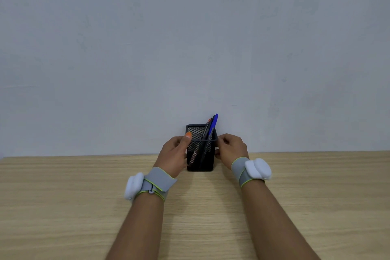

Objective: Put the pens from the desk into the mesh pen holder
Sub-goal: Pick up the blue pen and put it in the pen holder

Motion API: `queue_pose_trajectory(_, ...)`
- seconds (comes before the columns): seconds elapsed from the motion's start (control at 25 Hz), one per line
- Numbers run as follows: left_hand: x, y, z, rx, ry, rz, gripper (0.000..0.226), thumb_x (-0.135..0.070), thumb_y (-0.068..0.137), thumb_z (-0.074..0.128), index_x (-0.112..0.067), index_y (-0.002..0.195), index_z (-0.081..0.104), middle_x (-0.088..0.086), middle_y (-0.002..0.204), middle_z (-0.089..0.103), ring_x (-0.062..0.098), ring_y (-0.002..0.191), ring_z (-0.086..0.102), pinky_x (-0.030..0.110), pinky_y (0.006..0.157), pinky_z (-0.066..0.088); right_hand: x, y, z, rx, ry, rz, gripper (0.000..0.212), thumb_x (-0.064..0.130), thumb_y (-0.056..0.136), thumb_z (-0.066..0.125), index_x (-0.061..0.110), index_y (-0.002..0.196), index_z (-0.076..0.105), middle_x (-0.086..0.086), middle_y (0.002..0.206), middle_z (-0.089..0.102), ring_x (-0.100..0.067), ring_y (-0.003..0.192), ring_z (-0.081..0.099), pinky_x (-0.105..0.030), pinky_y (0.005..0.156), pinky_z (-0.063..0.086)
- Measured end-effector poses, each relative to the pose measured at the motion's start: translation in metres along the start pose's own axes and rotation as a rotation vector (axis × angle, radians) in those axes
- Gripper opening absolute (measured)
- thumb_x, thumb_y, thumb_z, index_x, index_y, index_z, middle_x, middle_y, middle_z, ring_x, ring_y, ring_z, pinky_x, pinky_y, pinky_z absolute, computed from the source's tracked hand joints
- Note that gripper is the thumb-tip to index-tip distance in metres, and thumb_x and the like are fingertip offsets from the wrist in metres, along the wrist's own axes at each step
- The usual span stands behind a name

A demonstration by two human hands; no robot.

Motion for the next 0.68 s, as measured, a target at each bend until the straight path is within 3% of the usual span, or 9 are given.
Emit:
queue_pose_trajectory(0.16, 0.000, -0.001, 0.000, 0.022, 0.019, 0.012, 0.039, -0.037, 0.095, 0.047, -0.004, 0.111, 0.059, 0.002, 0.092, 0.065, 0.010, 0.067, 0.063, 0.015, 0.045, 0.049, 0.000, -0.002, 0.000, -0.006, 0.026, 0.001, 0.019, 0.025, 0.085, 0.056, 0.025, 0.070, 0.066, -0.005, 0.084, 0.073, -0.026, 0.077, 0.072, -0.045, 0.082, 0.058)
queue_pose_trajectory(0.36, 0.003, 0.005, -0.010, -0.021, 0.115, -0.019, 0.046, -0.051, 0.093, 0.041, -0.017, 0.118, 0.058, 0.004, 0.126, 0.059, 0.024, 0.109, 0.059, 0.034, 0.076, 0.048, 0.003, -0.004, -0.009, 0.003, 0.127, 0.038, 0.019, 0.022, 0.089, 0.055, 0.021, 0.074, 0.066, -0.006, 0.089, 0.072, -0.026, 0.076, 0.072, -0.044, 0.082, 0.059)
queue_pose_trajectory(0.52, -0.004, -0.005, -0.014, -0.039, 0.069, -0.029, 0.054, -0.050, 0.095, 0.035, -0.017, 0.136, 0.047, -0.001, 0.134, 0.050, 0.025, 0.118, 0.052, 0.037, 0.088, 0.045, 0.008, -0.010, -0.020, 0.025, 0.171, 0.062, 0.019, 0.029, 0.091, 0.053, 0.016, 0.089, 0.067, -0.005, 0.097, 0.070, -0.022, 0.077, 0.068, -0.040, 0.079, 0.057)
queue_pose_trajectory(0.6, -0.005, -0.017, -0.017, -0.062, 0.081, -0.022, 0.054, -0.050, 0.095, 0.035, -0.017, 0.136, 0.046, -0.002, 0.130, 0.051, 0.024, 0.117, 0.051, 0.037, 0.089, 0.044, 0.013, -0.016, -0.029, 0.019, 0.173, 0.045, 0.020, 0.032, 0.091, 0.053, 0.017, 0.091, 0.066, -0.004, 0.100, 0.070, -0.021, 0.084, 0.068, -0.041, 0.081, 0.058)
queue_pose_trajectory(0.68, -0.002, -0.027, -0.022, -0.055, 0.135, -0.017, 0.048, -0.050, 0.095, 0.036, -0.018, 0.128, 0.051, -0.005, 0.111, 0.056, 0.020, 0.101, 0.053, 0.037, 0.087, 0.045, 0.015, -0.029, -0.034, 0.035, 0.185, 0.052, 0.020, 0.033, 0.091, 0.054, 0.017, 0.092, 0.065, -0.004, 0.101, 0.070, -0.022, 0.087, 0.066, -0.042, 0.082, 0.057)
Point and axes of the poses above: each hand's wrist, its own y-axis towards the middle knuckle, its own z-axis out of the palm, x = y × z, the point moved 3 cm from there along y, towards the middle knuckle
